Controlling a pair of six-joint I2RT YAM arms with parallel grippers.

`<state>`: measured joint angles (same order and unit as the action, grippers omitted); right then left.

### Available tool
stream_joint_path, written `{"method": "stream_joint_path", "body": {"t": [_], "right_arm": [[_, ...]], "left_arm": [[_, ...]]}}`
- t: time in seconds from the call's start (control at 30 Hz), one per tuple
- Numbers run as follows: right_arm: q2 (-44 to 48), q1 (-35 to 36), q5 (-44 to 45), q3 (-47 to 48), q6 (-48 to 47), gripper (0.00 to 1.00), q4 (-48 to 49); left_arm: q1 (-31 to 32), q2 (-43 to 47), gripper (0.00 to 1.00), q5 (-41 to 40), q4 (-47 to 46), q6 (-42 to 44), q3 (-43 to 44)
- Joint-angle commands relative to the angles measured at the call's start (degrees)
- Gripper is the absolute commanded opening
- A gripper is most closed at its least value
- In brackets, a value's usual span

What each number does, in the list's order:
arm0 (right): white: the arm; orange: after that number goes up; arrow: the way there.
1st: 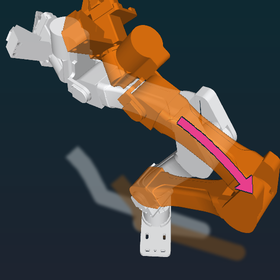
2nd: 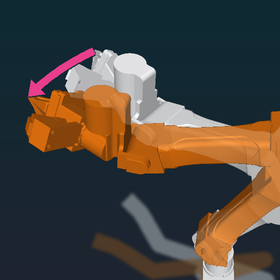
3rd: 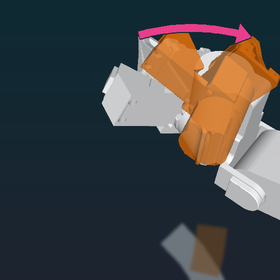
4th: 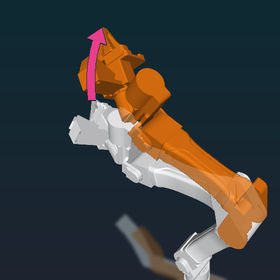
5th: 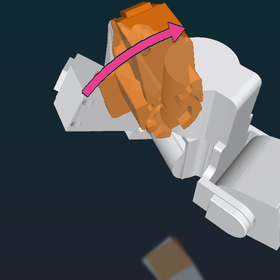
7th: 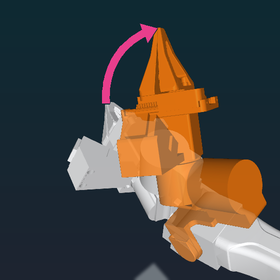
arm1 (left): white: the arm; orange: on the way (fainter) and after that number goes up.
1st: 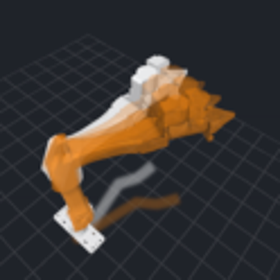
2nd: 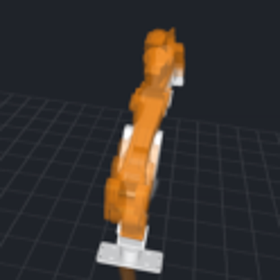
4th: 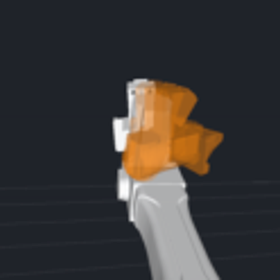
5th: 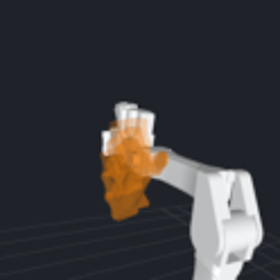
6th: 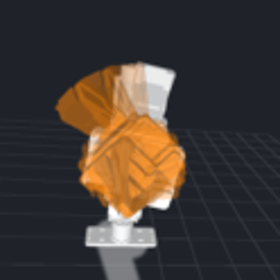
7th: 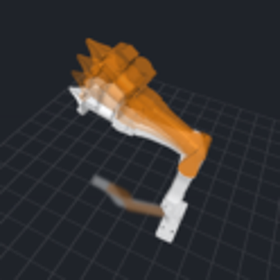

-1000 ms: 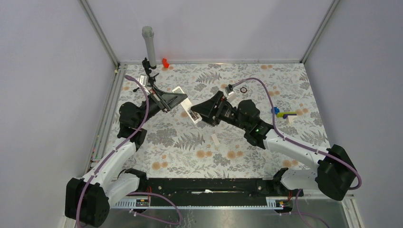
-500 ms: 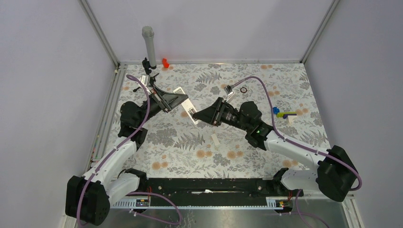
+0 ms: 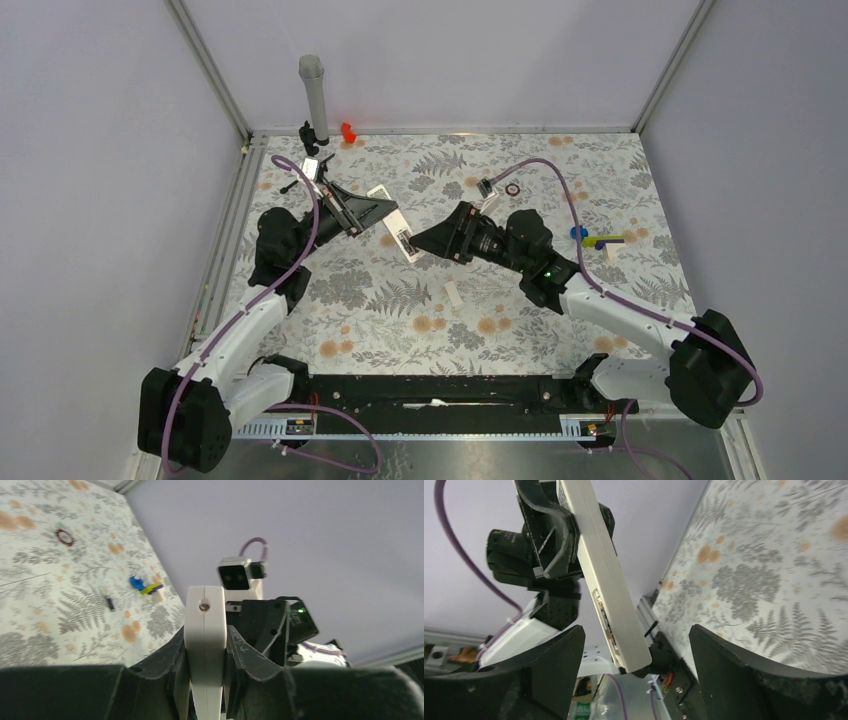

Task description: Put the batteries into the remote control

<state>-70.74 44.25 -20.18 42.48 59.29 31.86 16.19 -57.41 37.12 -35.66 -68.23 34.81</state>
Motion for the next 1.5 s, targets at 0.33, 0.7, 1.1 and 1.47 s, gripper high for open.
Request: {"method": "stream_joint_path", "body": {"t": [0.33,0.7,1.1,1.47], "right_arm": [[1.9,-10.6,41.7,13.5,-24.3,0.83,-48.8],[-19.4,-26.2,33.7,14.7,-28.4,0.69,-46.7],[-36.4,-29.5,31.6,25.4,-31.7,0.46,-49.9],[-37.5,-29.9,31.3,24.7,-25.9,0.12,-52.8]], "left_arm": [[-0.1,-2.4,0.0,-5.0,15.0,14.5,1.8],[0.0,2.3,0.0,-0.6,17.3,16.4,0.2],[0.0,6.8,0.0,0.9,19.8,19.1,-1.4],[0.0,9.4,0.0,-0.2,21.8,20.4,-1.7]]}}
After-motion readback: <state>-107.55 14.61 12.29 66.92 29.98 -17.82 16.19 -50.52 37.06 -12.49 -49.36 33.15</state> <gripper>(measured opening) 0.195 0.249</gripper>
